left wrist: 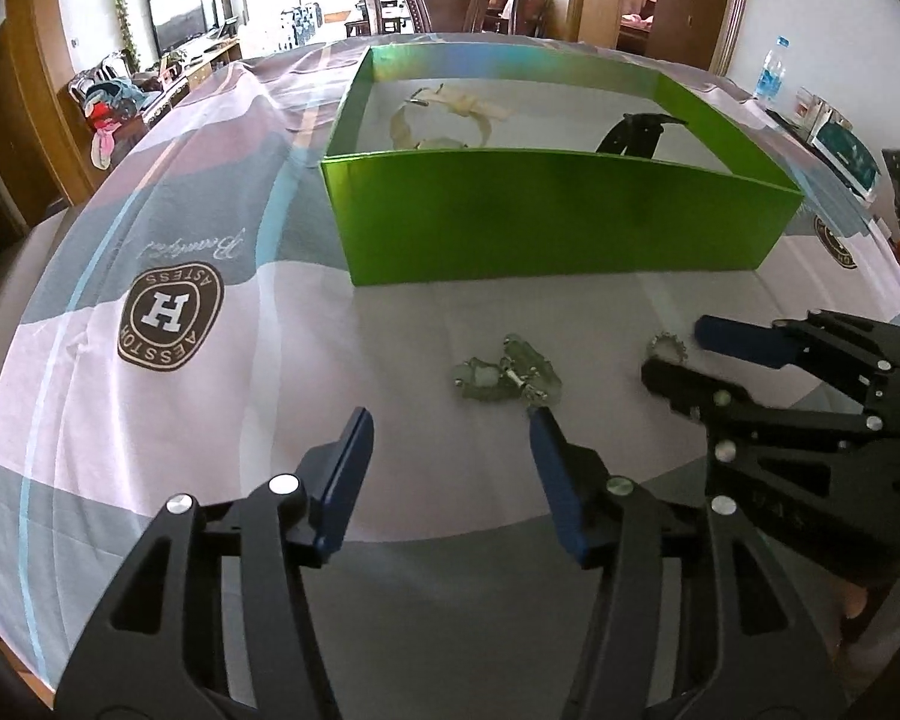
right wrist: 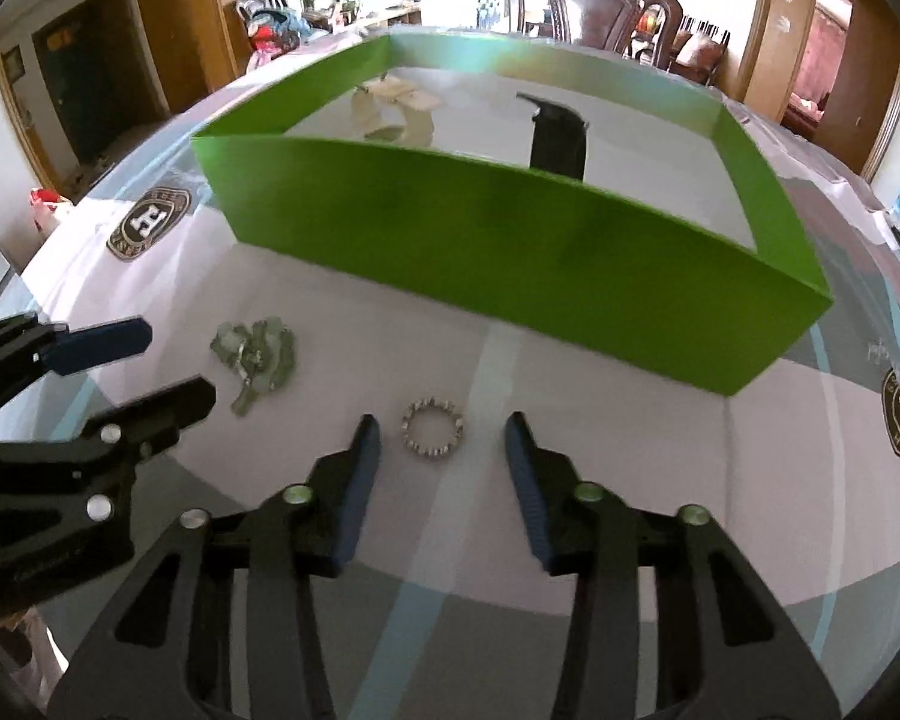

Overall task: Organize jewelry
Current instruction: 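Reach the right tool toward the silver beaded ring while the left tool reaches the jade charm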

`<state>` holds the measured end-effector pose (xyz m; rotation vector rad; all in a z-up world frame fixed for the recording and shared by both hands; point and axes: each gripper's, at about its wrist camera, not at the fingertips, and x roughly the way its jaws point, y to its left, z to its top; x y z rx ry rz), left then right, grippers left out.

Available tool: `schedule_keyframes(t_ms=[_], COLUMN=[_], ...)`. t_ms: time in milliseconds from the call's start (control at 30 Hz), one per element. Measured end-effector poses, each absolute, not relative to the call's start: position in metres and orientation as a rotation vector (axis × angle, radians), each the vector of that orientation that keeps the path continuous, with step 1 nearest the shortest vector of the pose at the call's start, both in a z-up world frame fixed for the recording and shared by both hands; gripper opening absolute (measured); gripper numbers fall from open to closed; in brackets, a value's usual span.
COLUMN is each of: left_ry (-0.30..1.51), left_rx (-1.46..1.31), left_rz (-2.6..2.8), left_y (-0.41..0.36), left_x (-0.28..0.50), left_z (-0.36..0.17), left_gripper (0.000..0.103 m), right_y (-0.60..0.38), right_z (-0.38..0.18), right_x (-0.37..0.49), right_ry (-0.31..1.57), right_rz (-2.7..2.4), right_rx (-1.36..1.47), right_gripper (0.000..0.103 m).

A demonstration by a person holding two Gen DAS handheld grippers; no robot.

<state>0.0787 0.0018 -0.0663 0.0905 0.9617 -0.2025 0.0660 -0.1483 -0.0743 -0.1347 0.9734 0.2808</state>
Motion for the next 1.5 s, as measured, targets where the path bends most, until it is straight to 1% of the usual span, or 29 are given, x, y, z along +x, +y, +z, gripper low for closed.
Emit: schedule_keyframes(t_ms=[33, 300, 367, 433, 500, 533, 567, 633, 800, 867, 900, 933, 967, 1000, 1033, 1067, 1267, 1333, 1400, 1467, 1500], left_ry=[0.963, 0.970, 0.970, 0.970, 0.967, 0.965, 0.965, 0.969, 0.977, 0.980, 0.975, 0.965, 0.952, 0.945, 0.943, 0.945, 0.968, 0.966, 0.969, 0.974, 0.966], left_rx=[0.090, 0.095, 0.096, 0.090, 0.080, 0.076, 0.074, 0.070, 0.065, 0.041, 0.048, 0.066, 0.082, 0.087, 0.088, 0.089, 0.127, 0.137, 0.148, 0.154, 0.153], left_rz=[-0.205, -0.230, -0.233, -0.238, -0.249, -0.256, -0.260, -0.284, -0.449, -0.508, -0.499, -0.461, -0.415, -0.390, -0.377, -0.369, -0.393, -0.410, -0.402, -0.366, -0.345], left_y=[0.001, -0.013, -0.015, -0.018, -0.022, -0.024, -0.027, -0.031, -0.047, -0.046, -0.045, -0.043, -0.041, -0.040, -0.040, -0.042, -0.061, -0.069, -0.074, -0.073, -0.070], left_x=[0.079, 0.082, 0.083, 0.086, 0.091, 0.093, 0.096, 0.099, 0.083, 0.073, 0.070, 0.068, 0.067, 0.068, 0.070, 0.071, 0.071, 0.071, 0.075, 0.079, 0.080], left_z=[-0.067, -0.070, -0.071, -0.071, -0.071, -0.072, -0.073, -0.076, -0.078, -0.075, -0.074, -0.072, -0.069, -0.068, -0.067, -0.066, -0.072, -0.074, -0.077, -0.082, -0.081], left_gripper=[0.056, 0.058, 0.059, 0.062, 0.062, 0.060, 0.057, 0.037, 0.037, 0.039, 0.041, 0.045, 0.048, 0.051, 0.052, 0.052, 0.056, 0.061, 0.061, 0.055, 0.049], right_y=[-0.149, -0.170, -0.179, -0.187, -0.193, -0.195, -0.196, -0.197, -0.201, -0.205, -0.207, -0.208, -0.209, -0.210, -0.211, -0.211, -0.212, -0.215, -0.216, -0.220, -0.221], right_z=[-0.074, -0.074, -0.074, -0.074, -0.074, -0.074, -0.075, -0.075, -0.075, -0.074, -0.074, -0.074, -0.073, -0.071, -0.070, -0.068, -0.068, -0.069, -0.070, -0.070, -0.070], right_x=[0.066, 0.055, 0.050, 0.046, 0.043, 0.042, 0.042, 0.040, 0.039, 0.037, 0.036, 0.035, 0.034, 0.033, 0.032, 0.031, 0.029, 0.030, 0.030, 0.030, 0.029], right_ry=[0.975, 0.979, 0.977, 0.977, 0.977, 0.977, 0.976, 0.975, 0.979, 0.985, 0.988, 0.987, 0.982, 0.977, 0.969, 0.955, 0.949, 0.955, 0.957, 0.960, 0.960], right_rz=[0.286, 0.238, 0.219, 0.195, 0.178, 0.175, 0.173, 0.169, 0.168, 0.163, 0.160, 0.158, 0.154, 0.144, 0.137, 0.131, 0.122, 0.120, 0.104, 0.102, 0.101], right_rx=[-0.130, -0.108, -0.098, -0.083, -0.072, -0.068, -0.065, -0.062, -0.047, -0.036, -0.028, -0.025, -0.024, -0.029, -0.032, -0.038, -0.050, -0.049, -0.051, -0.042, -0.040], right_gripper=[0.021, 0.021, 0.021, 0.021, 0.021, 0.021, 0.021, 0.021, 0.021, 0.021, 0.022, 0.023, 0.031, 0.036, 0.045, 0.048, 0.048, 0.048, 0.048, 0.048, 0.048])
